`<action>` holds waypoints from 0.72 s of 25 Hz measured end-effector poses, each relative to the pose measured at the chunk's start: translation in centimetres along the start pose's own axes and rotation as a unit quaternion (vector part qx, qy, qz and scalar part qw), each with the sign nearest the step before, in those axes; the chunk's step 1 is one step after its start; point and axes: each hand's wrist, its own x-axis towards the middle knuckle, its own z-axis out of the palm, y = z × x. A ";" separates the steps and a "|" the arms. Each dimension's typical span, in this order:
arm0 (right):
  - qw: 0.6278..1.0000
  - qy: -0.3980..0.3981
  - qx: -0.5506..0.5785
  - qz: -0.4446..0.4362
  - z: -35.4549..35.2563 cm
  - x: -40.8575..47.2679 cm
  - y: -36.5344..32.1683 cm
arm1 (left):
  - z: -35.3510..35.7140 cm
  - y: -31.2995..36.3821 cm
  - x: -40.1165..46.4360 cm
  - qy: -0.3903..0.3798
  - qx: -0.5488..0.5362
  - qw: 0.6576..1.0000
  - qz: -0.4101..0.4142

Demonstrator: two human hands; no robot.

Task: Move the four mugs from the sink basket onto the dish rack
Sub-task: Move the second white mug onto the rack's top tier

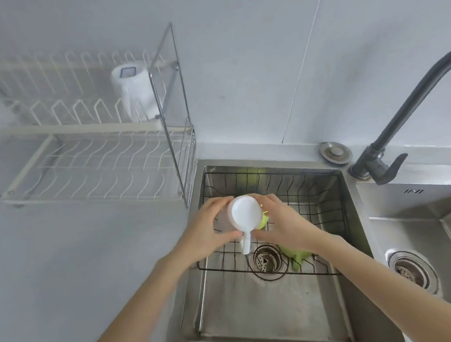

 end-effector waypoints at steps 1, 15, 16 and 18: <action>1.000 0.011 0.001 -0.012 -0.6 -0.4 -1.3 | -1.2 0.8 -0.7 0.009 0.003 1.000 0.014; 0.982 0.135 0.024 -0.131 -3.4 -0.5 -17.9 | -16.4 4.9 -7.3 0.083 -0.032 0.984 0.154; 0.980 0.144 0.023 -0.137 -3.3 0.0 -18.9 | -17.4 4.7 -7.6 0.088 -0.031 0.983 0.160; 0.976 0.158 0.017 -0.146 -3.0 0.8 -20.5 | -19.3 4.4 -7.9 0.095 -0.027 0.981 0.169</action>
